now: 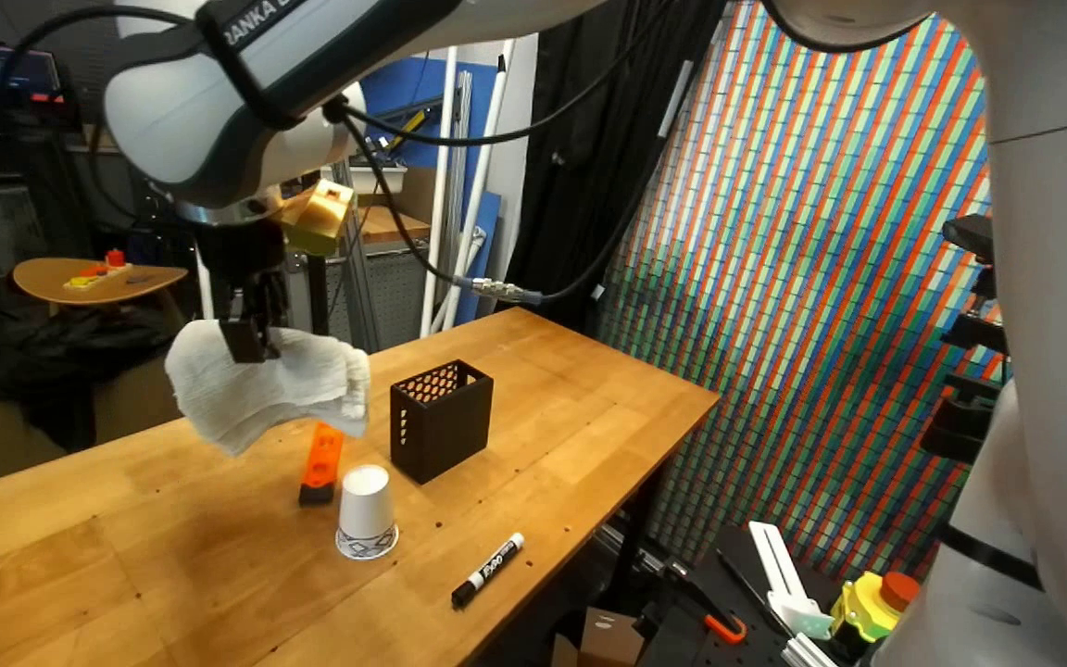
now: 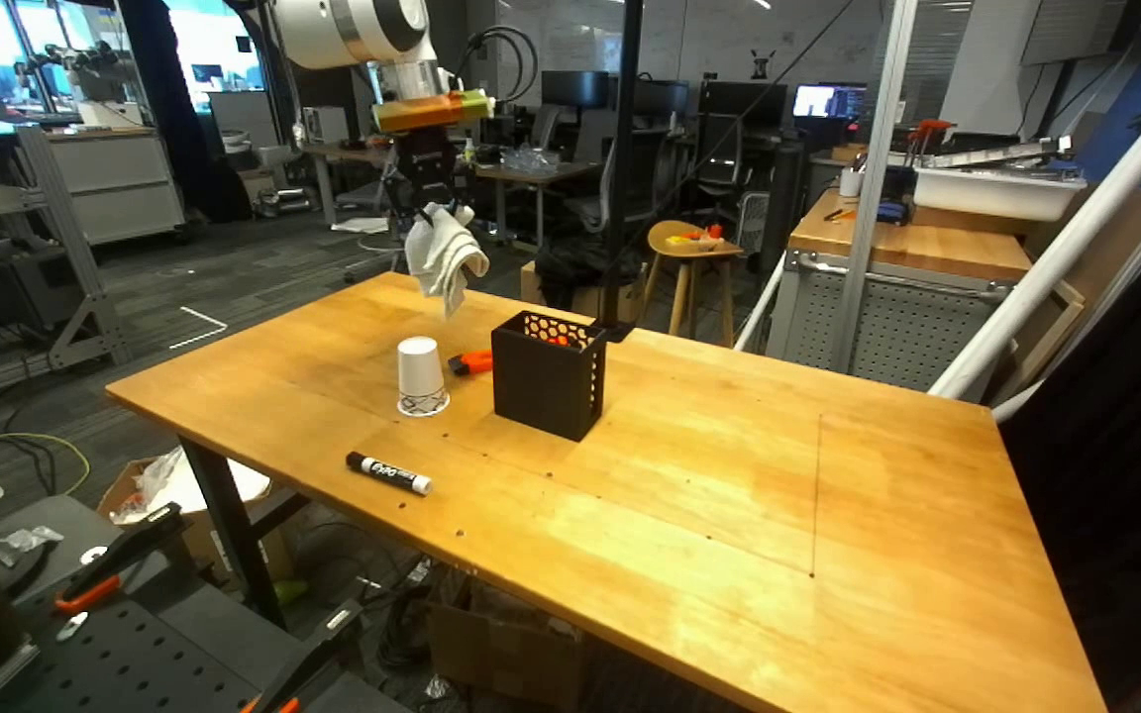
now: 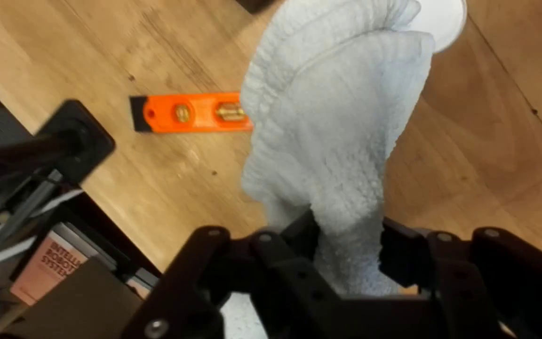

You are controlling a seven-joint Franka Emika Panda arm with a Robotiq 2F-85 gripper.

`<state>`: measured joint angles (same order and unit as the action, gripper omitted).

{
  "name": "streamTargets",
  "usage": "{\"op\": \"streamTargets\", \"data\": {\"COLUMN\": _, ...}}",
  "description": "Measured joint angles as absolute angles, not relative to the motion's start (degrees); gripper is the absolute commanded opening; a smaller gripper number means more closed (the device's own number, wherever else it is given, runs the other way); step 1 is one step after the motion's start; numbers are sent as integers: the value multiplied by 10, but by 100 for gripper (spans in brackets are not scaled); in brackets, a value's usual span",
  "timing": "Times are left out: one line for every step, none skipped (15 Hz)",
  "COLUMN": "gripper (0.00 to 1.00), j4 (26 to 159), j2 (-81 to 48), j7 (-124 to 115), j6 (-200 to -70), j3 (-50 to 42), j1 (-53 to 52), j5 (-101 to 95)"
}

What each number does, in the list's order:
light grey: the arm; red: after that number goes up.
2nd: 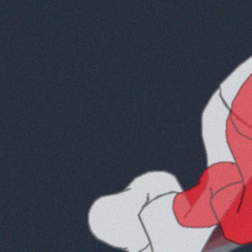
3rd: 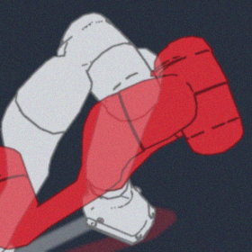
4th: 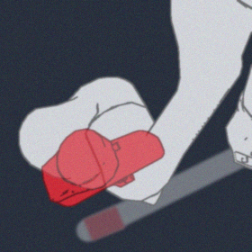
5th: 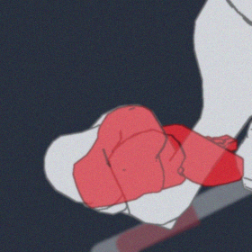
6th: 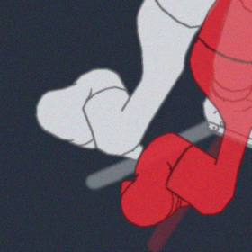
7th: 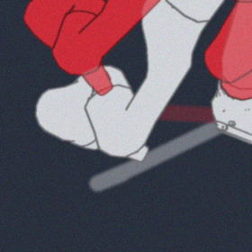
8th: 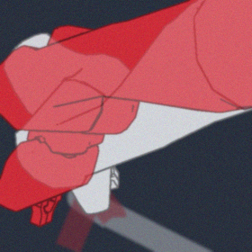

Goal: Pick up the white towel and place it on the basket, push the towel into the basket

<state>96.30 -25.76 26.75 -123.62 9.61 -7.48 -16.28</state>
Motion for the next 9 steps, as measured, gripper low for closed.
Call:
{"op": "streamTargets", "data": {"gripper": 12, "j4": 973, "j2": -245, "j7": 268, "j6": -1236, "j3": 88, "j1": -64, "j5": -163}}
{"op": "streamTargets", "data": {"gripper": 12, "j4": 982, "j2": -234, "j7": 269, "j6": -1236, "j3": 79, "j1": -52, "j5": -163}}
{"op": "streamTargets", "data": {"gripper": 12, "j4": 989, "j2": -225, "j7": 270, "j6": -1236, "j3": 71, "j1": -41, "j5": -163}}
{"op": "streamTargets", "data": {"gripper": 12, "j4": 996, "j2": -218, "j7": 271, "j6": -1236, "j3": 63, "j1": -31, "j5": -163}}
{"op": "streamTargets", "data": {"gripper": 12, "j4": 1001, "j2": -214, "j7": 272, "j6": -1236, "j3": 55, "j1": -22, "j5": -163}}
{"op": "streamTargets", "data": {"gripper": 12, "j4": 1006, "j2": -211, "j7": 272, "j6": -1236, "j3": 47, "j1": -13, "j5": -164}}
{"op": "streamTargets", "data": {"gripper": 12, "j4": 1010, "j2": -209, "j7": 272, "j6": -1237, "j3": 40, "j1": -6, "j5": -164}}
{"op": "streamTargets", "data": {"gripper": 12, "j4": 1013, "j2": -210, "j7": 272, "j6": -1237, "j3": 35, "j1": 1, "j5": -164}}
{"op": "streamTargets", "data": {"gripper": 12, "j4": 1017, "j2": -210, "j7": 271, "j6": -1238, "j3": 30, "j1": 7, "j5": -164}}
